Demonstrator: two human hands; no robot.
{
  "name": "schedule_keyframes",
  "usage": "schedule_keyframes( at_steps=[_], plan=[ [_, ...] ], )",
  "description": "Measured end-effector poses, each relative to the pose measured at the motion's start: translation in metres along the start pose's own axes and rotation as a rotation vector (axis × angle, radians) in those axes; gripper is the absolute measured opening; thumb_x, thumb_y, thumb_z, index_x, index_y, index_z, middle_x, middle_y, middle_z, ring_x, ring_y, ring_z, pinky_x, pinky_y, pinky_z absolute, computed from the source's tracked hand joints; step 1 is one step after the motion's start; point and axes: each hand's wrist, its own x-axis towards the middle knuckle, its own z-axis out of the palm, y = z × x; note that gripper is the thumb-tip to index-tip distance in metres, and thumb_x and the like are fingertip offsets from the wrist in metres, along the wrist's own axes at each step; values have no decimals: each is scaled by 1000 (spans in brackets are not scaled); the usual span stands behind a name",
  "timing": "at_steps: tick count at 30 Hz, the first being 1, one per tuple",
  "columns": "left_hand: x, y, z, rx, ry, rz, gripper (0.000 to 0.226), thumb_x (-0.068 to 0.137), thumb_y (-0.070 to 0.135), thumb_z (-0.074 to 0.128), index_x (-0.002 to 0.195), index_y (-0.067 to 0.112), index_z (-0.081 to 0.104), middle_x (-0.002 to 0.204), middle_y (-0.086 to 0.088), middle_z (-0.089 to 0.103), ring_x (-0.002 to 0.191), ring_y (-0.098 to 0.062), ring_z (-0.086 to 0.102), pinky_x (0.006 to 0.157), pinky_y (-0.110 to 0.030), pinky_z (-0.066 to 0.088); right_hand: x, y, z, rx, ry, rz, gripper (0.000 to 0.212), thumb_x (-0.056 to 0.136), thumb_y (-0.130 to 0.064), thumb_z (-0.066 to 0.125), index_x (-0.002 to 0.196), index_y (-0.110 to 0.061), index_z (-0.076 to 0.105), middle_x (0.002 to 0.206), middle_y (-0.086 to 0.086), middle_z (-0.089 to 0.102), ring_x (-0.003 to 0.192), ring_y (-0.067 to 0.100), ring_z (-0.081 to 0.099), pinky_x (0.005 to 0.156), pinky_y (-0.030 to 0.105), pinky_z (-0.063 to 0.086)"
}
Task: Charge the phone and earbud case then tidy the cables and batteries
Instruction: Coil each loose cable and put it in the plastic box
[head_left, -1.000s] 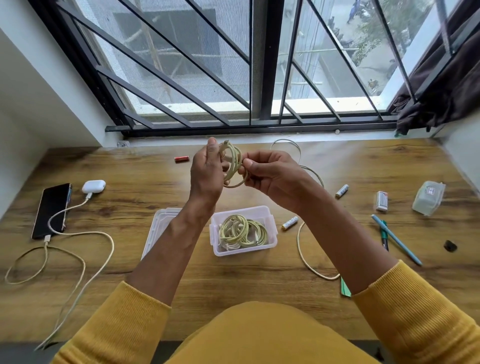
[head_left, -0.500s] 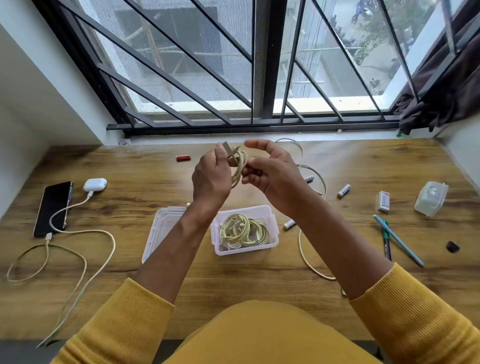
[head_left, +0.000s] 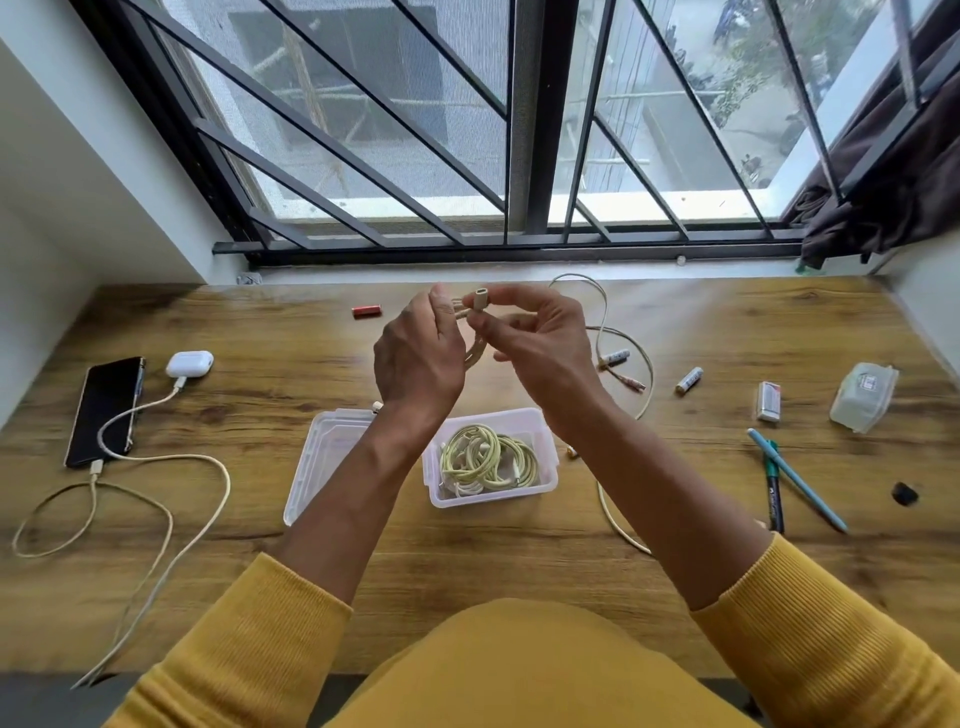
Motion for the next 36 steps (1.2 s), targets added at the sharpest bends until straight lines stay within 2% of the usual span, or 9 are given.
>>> schedule_keyframes(
  at_steps=[5, 9, 13, 16, 21, 26, 30, 34, 36],
  plan=[
    [1, -11, 1, 50, -16, -45, 51, 116, 36, 27, 109, 7, 68, 106, -19, 74, 99, -41, 67, 73, -36, 35, 4, 0, -7, -108, 62, -127, 11, 89, -13, 84, 99, -17, 81, 99, -1, 80, 90, 13, 75, 74, 27, 55],
    [5, -21, 4, 76, -64, -113, 49, 116, 33, 28, 101, 5, 65, 105, -22, 73, 100, -43, 66, 74, -36, 31, 0, -1, -6, -28, -19, -171, 10, 91, -1, 78, 99, -6, 74, 92, 12, 78, 86, 27, 77, 81, 44, 65],
    [15, -22, 0, -42, -26, -212, 46, 115, 32, 30, 94, 8, 62, 103, -22, 71, 100, -43, 64, 74, -36, 31, -2, 1, -8, 152, 20, -21, 6, 97, 2, 70, 97, -4, 69, 90, 19, 74, 83, 30, 75, 84, 47, 65],
    [17, -21, -3, -198, 41, -222, 47, 115, 33, 31, 87, 9, 59, 85, -12, 68, 88, -40, 65, 69, -38, 35, 1, 2, -11, 270, 60, 140, 11, 100, 4, 64, 93, -5, 66, 85, 14, 70, 80, 30, 72, 81, 46, 66],
    [5, -9, -7, -548, -25, -139, 46, 116, 34, 31, 77, 19, 50, 63, 5, 47, 50, -10, 41, 49, -29, 38, 10, 1, -15, 281, 12, 326, 3, 99, 4, 65, 97, 3, 66, 85, 18, 68, 74, 28, 70, 72, 37, 67],
    [-4, 0, -11, -697, -161, -86, 44, 117, 34, 31, 79, 20, 48, 66, -2, 40, 53, -15, 35, 43, -25, 30, 11, -1, -18, 107, -51, 287, 14, 89, 4, 77, 98, 6, 67, 77, 16, 72, 69, 28, 71, 67, 38, 66],
    [-3, -2, -9, -651, -186, -110, 44, 116, 37, 31, 86, 15, 55, 72, -10, 48, 60, -22, 42, 46, -27, 35, 14, -2, -17, -99, -151, 178, 10, 94, 5, 71, 101, -1, 77, 82, 15, 73, 72, 19, 68, 63, 31, 58],
    [2, -5, -8, -570, -169, -150, 53, 116, 38, 32, 96, 2, 65, 77, -11, 61, 64, -21, 51, 51, -30, 40, 14, 1, -19, -69, -237, 144, 18, 97, 1, 68, 113, -2, 77, 90, 17, 74, 81, 21, 67, 64, 31, 54],
    [2, -6, -7, -554, -173, -144, 52, 116, 39, 33, 91, 7, 66, 74, -8, 62, 62, -19, 52, 52, -32, 39, 14, 3, -20, -8, -252, 158, 21, 97, 0, 69, 117, 1, 75, 92, 20, 73, 82, 23, 66, 66, 32, 55]
  ],
)
